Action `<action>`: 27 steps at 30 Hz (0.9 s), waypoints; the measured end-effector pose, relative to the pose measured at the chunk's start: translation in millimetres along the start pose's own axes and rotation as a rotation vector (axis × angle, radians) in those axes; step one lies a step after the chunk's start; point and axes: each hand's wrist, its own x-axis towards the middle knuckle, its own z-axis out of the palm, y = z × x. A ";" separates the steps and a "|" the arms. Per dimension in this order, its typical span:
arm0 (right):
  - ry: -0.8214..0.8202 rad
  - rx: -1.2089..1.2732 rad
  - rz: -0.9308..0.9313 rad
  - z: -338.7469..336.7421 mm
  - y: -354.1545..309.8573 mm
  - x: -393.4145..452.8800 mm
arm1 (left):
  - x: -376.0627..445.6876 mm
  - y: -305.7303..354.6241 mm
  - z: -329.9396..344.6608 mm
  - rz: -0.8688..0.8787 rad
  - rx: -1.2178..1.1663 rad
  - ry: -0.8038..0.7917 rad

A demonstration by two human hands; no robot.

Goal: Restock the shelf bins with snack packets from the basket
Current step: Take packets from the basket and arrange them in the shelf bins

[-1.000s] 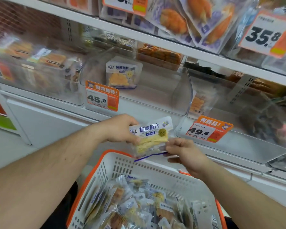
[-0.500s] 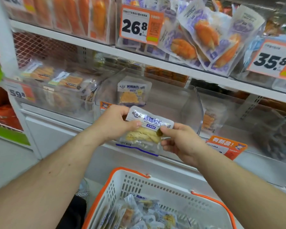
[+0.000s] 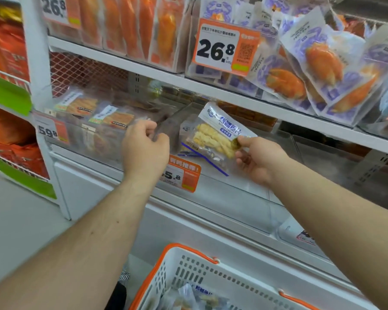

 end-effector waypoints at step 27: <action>0.087 -0.431 -0.094 63.4 43.5 145.4 | -6.7 8.8 23.3 -0.149 0.189 -0.016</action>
